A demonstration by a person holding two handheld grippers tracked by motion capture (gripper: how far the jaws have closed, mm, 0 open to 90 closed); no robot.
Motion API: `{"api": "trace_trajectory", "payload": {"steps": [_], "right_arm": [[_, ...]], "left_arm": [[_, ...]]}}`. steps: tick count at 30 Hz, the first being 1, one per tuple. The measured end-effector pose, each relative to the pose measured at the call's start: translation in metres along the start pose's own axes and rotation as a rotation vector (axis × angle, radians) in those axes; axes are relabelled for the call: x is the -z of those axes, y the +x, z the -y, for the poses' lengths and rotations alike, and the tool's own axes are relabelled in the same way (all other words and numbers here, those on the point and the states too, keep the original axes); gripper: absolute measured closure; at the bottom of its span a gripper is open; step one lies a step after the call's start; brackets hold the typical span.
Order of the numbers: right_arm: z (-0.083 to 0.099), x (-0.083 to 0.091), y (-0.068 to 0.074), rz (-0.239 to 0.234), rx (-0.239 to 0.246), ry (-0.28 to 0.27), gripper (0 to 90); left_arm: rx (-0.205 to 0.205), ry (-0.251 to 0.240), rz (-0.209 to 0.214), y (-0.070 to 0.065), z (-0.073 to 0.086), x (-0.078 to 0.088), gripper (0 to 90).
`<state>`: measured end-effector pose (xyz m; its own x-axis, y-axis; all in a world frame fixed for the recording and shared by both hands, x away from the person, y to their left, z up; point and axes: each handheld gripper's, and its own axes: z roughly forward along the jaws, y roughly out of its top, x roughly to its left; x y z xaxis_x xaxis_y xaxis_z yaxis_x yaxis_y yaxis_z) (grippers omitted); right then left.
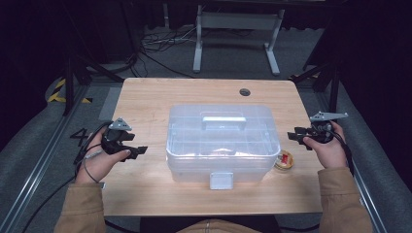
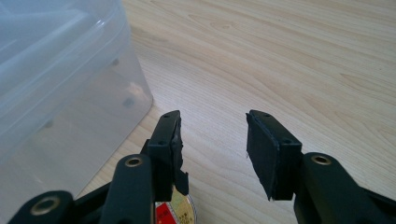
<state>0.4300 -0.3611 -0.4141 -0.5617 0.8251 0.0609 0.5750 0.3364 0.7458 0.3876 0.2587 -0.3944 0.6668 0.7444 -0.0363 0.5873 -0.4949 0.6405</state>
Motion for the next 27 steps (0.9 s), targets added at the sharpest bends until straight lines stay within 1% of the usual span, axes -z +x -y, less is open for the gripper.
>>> {"api": "trace_trajectory", "payload": {"steps": [3, 4, 6, 9, 10, 11, 12, 14, 15, 19, 21, 23, 25, 27], "right_arm": [[0.000, 0.002, 0.000, -0.006, 0.000, -0.002, 55.5], [0.000, 0.003, 0.000, -0.009, -0.006, 0.000, 55.5], [0.000, 0.004, 0.000, -0.011, -0.004, -0.004, 55.5], [-0.001, 0.005, -0.001, -0.021, -0.014, -0.011, 55.0], [-0.001, 0.005, 0.000, -0.022, -0.016, -0.009, 54.9], [-0.001, 0.004, 0.000, -0.026, -0.012, -0.007, 54.9], [-0.001, 0.005, 0.000, -0.030, -0.010, -0.008, 54.8], [-0.001, 0.005, 0.000, -0.033, -0.009, -0.009, 54.8], [-0.001, 0.006, 0.000, -0.035, -0.010, -0.009, 54.9], [-0.001, 0.007, 0.000, -0.045, -0.011, -0.012, 54.5], [-0.001, 0.008, 0.001, -0.045, -0.017, -0.009, 54.3], [0.000, 0.009, 0.001, -0.048, -0.015, -0.010, 54.2], [0.000, 0.010, 0.001, -0.050, -0.016, -0.010, 53.9], [0.000, 0.011, 0.001, -0.049, -0.019, -0.012, 53.9]], "left_arm": [[-0.004, -0.004, 0.007, -0.002, -0.002, 0.000, 29.5], [0.003, -0.003, 0.008, -0.003, -0.002, 0.000, 29.6], [0.003, 0.004, 0.016, -0.003, -0.002, 0.001, 30.5], [0.010, 0.016, 0.015, -0.004, -0.003, 0.003, 32.7], [0.010, 0.015, 0.014, -0.004, -0.004, 0.004, 33.1], [0.005, 0.007, 0.021, -0.005, -0.005, 0.005, 33.0], [0.007, 0.005, 0.034, -0.006, -0.006, 0.006, 33.1], [0.007, 0.004, 0.039, -0.007, -0.007, 0.006, 32.9], [-0.002, 0.001, 0.045, -0.008, -0.008, 0.007, 32.9], [0.003, -0.014, 0.062, -0.010, -0.011, 0.009, 32.8], [-0.008, -0.017, 0.063, -0.010, -0.013, 0.011, 32.8], [-0.012, -0.023, 0.075, -0.012, -0.016, 0.012, 32.9], [-0.045, -0.015, 0.072, -0.012, -0.022, 0.015, 32.9], [-0.060, -0.012, 0.080, -0.013, -0.028, 0.020, 32.9]]}}
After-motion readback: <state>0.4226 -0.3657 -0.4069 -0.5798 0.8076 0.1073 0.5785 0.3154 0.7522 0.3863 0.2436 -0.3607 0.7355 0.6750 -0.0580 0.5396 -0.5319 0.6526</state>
